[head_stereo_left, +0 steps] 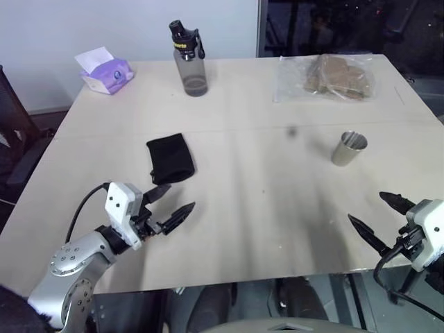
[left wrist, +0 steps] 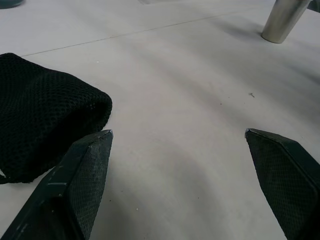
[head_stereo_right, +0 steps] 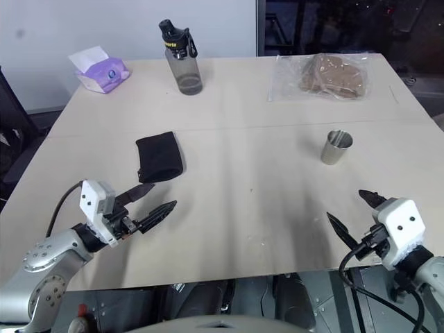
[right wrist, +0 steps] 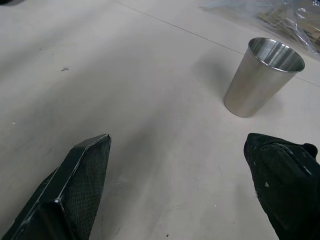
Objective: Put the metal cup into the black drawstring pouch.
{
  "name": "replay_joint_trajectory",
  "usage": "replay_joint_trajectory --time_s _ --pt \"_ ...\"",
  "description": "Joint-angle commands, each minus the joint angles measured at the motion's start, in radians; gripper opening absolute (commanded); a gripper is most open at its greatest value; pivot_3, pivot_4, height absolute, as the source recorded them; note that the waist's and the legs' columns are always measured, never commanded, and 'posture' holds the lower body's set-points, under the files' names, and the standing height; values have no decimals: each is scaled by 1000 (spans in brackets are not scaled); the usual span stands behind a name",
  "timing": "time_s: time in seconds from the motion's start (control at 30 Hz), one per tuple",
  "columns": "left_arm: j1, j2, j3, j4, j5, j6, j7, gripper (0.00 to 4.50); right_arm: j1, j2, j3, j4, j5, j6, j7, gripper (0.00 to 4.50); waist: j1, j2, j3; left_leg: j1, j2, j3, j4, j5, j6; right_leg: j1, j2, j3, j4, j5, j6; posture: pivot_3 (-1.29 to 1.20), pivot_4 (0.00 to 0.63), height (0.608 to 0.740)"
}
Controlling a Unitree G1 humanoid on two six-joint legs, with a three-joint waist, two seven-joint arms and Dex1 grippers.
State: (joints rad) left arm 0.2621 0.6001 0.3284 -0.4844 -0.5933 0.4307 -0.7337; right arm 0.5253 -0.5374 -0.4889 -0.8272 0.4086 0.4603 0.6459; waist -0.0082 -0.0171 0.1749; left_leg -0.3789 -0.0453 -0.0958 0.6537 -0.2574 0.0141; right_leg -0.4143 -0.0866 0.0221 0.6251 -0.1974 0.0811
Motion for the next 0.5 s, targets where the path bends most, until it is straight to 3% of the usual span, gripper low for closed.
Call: replay_joint_trajectory --time_s 0.03,0.17,0.33,0.5 --pt "-20 8 24 -26 -5 -9 15 4397 -16 11 15 17 8 -66 14 4429 0 0 0 0 0 0 0 0 0 0 0 0 0 0 0 0 150 740" --pt "-80 11 -2 -3 53 -21 60 4397 -114 24 139 38 14 -118 29 4429 -3 0 0 0 0 0 0 0 0 0 0 -1 0 0 0 0 150 740" --pt "-171 43 -19 76 229 -44 182 4397 -209 -34 297 -43 68 -123 117 4429 -3 0 0 1 0 -1 0 0 0 1 0 -1 0 0 0 0 150 740" --pt "-208 201 -106 222 523 -232 200 4397 -298 -99 402 -77 79 -104 148 4429 -2 -1 0 0 -1 0 -1 0 0 0 0 -4 -1 1 1 0 150 740"
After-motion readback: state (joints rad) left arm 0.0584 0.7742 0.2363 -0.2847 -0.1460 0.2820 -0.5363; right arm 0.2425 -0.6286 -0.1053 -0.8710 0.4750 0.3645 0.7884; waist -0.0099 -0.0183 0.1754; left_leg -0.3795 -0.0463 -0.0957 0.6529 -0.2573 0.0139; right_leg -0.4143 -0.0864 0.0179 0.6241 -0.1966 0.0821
